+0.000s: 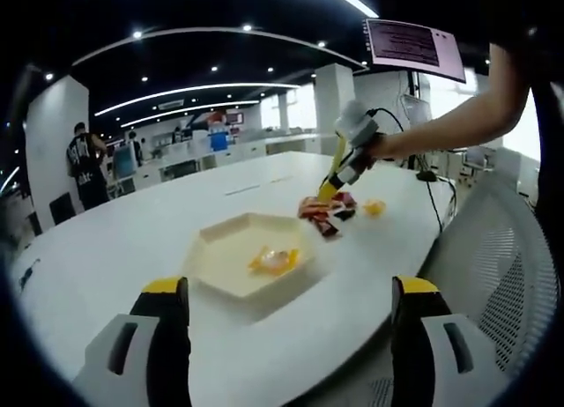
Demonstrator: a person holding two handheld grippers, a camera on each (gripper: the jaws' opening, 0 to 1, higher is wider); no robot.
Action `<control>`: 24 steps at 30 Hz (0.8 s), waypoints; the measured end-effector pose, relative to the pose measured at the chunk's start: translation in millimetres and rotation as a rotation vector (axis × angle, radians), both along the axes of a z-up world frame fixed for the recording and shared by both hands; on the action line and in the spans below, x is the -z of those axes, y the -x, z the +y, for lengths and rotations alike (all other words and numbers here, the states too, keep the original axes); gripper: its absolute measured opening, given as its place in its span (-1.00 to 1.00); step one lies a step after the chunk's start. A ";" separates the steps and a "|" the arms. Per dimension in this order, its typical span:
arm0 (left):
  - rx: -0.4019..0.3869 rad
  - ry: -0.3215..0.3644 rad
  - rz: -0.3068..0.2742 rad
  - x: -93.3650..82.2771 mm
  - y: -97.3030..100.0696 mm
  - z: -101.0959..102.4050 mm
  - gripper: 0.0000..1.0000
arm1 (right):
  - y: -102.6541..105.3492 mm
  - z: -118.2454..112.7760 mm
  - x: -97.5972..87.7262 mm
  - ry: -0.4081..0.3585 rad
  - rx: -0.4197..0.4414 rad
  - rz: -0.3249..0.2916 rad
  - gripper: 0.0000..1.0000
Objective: Place the target food into the container with the food tongs after gripping and lifting it, then release it inside without dropping or visibly crushing the food.
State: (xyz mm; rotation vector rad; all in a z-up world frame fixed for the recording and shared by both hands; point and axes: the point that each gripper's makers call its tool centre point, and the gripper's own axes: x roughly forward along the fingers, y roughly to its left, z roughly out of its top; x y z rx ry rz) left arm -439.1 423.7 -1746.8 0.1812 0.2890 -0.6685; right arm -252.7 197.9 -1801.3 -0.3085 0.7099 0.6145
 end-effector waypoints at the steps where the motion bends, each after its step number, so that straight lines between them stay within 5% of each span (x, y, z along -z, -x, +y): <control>1: -0.003 0.002 0.000 -0.1 -0.6 0.7 0.85 | -1.0 1.1 0.9 0.002 -0.003 0.000 -0.47; 24: 0.006 0.015 0.019 3.4 -0.6 -3.9 0.89 | -9.8 -1.5 33.1 0.044 -0.013 0.063 -0.46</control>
